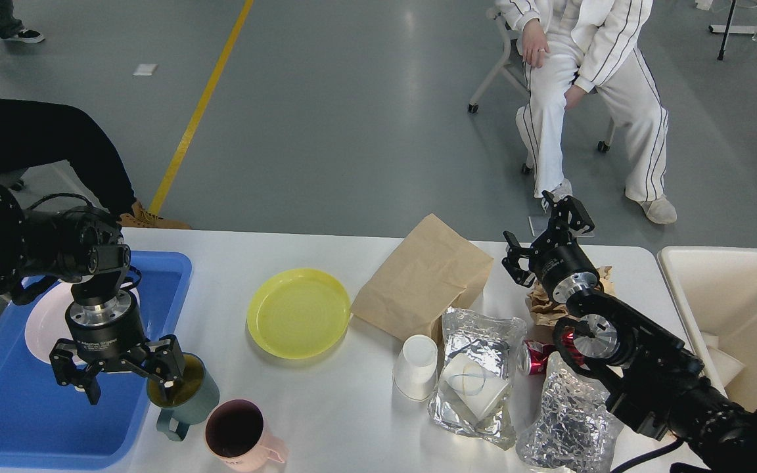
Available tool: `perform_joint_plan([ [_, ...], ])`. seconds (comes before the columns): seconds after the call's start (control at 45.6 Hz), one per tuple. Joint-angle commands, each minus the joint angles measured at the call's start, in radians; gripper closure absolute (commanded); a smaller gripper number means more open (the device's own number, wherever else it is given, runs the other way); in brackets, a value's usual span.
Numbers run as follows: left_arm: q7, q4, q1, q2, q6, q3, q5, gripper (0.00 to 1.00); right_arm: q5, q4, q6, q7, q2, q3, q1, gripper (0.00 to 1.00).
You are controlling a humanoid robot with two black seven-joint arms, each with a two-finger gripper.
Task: Tidy desktop
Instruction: 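Close the left gripper around the olive-green mug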
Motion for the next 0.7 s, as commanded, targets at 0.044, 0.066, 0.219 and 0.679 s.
perform_joint_plan([
  [0.044,0.0,0.005,0.009,-0.012,0.0,-0.008,-0.001,0.03,-0.001,0.0,0.0,0.0,0.0,0.0,0.0,0.0],
  [0.066,0.0,0.008,0.012,-0.012,0.0,-0.008,-0.001,0.03,-0.001,0.0,0.0,0.0,0.0,0.0,0.0,0.0],
  [0.219,0.0,0.027,0.027,-0.012,0.0,-0.008,-0.001,0.03,0.0,0.0,0.0,0.0,0.0,0.0,0.0,0.0],
  [0.679,0.0,0.033,0.032,-0.01,0.055,-0.007,-0.001,0.04,-0.001,0.0,0.0,0.0,0.0,0.0,0.0,0.0],
])
